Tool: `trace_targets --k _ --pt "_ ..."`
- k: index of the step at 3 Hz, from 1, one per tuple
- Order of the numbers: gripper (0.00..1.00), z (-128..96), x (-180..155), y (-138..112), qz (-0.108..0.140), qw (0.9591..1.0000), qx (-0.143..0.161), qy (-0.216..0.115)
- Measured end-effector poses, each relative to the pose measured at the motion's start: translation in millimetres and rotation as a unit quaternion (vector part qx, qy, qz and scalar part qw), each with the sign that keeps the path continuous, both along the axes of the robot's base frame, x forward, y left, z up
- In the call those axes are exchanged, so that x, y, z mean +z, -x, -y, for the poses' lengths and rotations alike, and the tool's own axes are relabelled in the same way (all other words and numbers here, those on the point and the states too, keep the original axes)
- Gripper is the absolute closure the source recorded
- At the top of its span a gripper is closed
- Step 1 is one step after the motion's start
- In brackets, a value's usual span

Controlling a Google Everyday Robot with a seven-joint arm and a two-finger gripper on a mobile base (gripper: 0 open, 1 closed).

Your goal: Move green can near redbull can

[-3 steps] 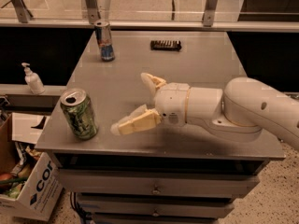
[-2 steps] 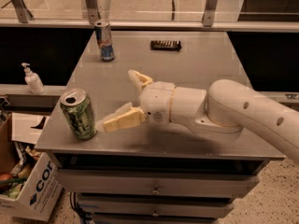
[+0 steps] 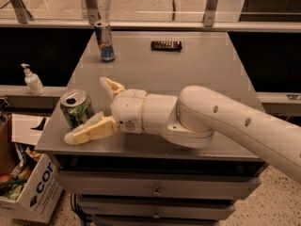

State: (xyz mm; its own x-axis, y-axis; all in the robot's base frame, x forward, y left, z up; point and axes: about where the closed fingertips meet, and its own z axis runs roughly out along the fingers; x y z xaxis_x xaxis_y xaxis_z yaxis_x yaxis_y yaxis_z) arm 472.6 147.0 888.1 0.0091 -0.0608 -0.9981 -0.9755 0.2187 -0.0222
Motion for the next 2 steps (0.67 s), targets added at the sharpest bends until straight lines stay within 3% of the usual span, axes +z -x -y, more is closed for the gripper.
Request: trace_targets --k 2 --pt "0.41 -24.0 -21.4 12.4 -0.021 0.9994 0.026 0.011"
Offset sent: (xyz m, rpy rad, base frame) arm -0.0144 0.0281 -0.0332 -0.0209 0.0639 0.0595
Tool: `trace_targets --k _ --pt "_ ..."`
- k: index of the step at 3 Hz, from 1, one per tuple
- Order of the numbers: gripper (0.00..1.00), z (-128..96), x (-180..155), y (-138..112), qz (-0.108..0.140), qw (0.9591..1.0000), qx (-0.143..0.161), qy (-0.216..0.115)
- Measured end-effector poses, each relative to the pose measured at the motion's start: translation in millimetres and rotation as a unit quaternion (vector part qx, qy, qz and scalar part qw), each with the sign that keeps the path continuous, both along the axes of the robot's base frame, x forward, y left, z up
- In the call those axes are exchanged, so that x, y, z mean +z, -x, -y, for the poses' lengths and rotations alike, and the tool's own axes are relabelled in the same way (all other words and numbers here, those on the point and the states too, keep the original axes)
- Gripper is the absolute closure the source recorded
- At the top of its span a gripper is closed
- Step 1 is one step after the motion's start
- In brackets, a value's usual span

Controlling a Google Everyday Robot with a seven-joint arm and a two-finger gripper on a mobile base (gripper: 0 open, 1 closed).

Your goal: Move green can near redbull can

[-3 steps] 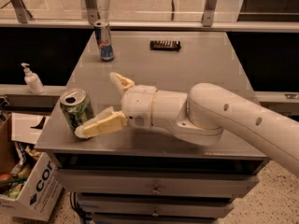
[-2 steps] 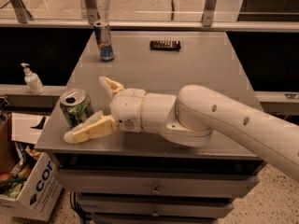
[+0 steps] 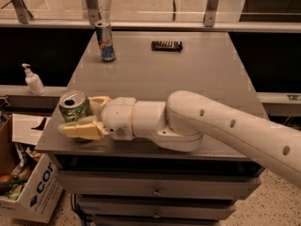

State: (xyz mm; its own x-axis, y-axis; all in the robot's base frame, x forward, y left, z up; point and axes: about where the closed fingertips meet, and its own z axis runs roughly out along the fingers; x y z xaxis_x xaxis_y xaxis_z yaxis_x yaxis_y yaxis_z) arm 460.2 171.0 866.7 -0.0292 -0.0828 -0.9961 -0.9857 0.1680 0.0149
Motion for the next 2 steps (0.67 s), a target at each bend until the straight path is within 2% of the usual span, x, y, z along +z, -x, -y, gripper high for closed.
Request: trace_targets --k 1,2 --pt "0.66 11 -2 -6 -0.007 0.9998 -0.016 0.001" --pt "0.87 43 11 -26 -0.003 0.9989 -0.048 0.005"
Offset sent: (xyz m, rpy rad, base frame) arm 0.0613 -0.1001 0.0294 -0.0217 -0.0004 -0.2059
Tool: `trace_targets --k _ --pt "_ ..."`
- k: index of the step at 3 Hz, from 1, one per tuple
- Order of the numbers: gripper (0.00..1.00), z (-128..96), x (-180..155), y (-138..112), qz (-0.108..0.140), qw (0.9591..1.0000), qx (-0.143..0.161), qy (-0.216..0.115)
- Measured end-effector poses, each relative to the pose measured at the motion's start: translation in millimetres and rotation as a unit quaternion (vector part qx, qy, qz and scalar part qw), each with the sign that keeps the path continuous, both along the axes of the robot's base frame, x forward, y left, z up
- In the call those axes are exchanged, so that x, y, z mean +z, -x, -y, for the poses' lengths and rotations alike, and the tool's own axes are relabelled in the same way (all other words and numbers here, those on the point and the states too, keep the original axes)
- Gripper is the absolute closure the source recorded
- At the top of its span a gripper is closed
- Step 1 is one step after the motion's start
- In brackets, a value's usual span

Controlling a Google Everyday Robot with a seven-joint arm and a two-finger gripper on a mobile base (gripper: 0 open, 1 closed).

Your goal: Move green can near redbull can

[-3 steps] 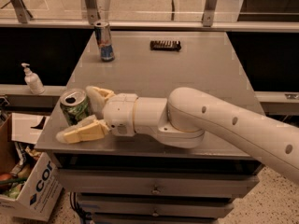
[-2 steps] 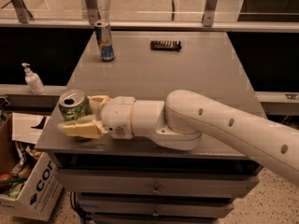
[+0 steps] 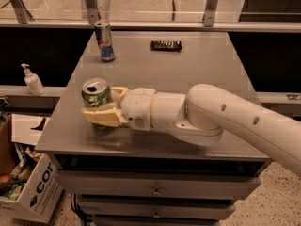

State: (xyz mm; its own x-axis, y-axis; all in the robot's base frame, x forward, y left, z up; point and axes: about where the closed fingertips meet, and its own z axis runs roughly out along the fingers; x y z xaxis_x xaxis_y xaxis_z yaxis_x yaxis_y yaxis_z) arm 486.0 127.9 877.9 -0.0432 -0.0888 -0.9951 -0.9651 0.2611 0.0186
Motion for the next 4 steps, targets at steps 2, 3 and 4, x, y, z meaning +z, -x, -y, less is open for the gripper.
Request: trace_targets --k 2,3,4 --pt "1.00 50 23 -34 0.009 0.9986 -0.052 0.004" --pt "1.00 53 24 -36 0.014 0.9983 -0.057 0.003" --pt "1.00 53 27 -62 0.029 0.9971 -0.070 0.005"
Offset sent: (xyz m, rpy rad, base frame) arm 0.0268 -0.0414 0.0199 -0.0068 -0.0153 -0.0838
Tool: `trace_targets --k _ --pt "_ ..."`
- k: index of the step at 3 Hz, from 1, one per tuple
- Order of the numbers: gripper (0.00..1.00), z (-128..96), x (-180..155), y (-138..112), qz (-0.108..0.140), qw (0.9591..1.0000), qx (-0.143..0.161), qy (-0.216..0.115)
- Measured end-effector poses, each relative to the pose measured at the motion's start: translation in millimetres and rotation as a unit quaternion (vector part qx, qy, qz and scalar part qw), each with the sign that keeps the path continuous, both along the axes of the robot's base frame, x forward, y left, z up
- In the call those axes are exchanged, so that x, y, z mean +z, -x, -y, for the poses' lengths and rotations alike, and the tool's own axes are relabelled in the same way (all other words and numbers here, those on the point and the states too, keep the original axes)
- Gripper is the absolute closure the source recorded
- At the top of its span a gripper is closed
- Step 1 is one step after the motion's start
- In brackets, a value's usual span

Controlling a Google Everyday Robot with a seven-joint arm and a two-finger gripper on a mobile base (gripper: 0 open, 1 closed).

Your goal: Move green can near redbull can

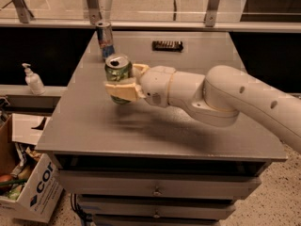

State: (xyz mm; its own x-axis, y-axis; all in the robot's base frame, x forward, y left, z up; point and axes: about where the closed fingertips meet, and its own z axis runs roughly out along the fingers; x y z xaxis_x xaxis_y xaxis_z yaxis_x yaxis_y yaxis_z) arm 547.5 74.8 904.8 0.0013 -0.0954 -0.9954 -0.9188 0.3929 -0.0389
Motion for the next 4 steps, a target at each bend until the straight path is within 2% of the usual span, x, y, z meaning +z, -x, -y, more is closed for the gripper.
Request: trace_targets --k 2,4 --pt "1.00 -5 10 -78 0.029 0.9988 -0.032 0.025" --pt "1.00 19 -7 -156 0.029 0.9944 -0.084 0.056"
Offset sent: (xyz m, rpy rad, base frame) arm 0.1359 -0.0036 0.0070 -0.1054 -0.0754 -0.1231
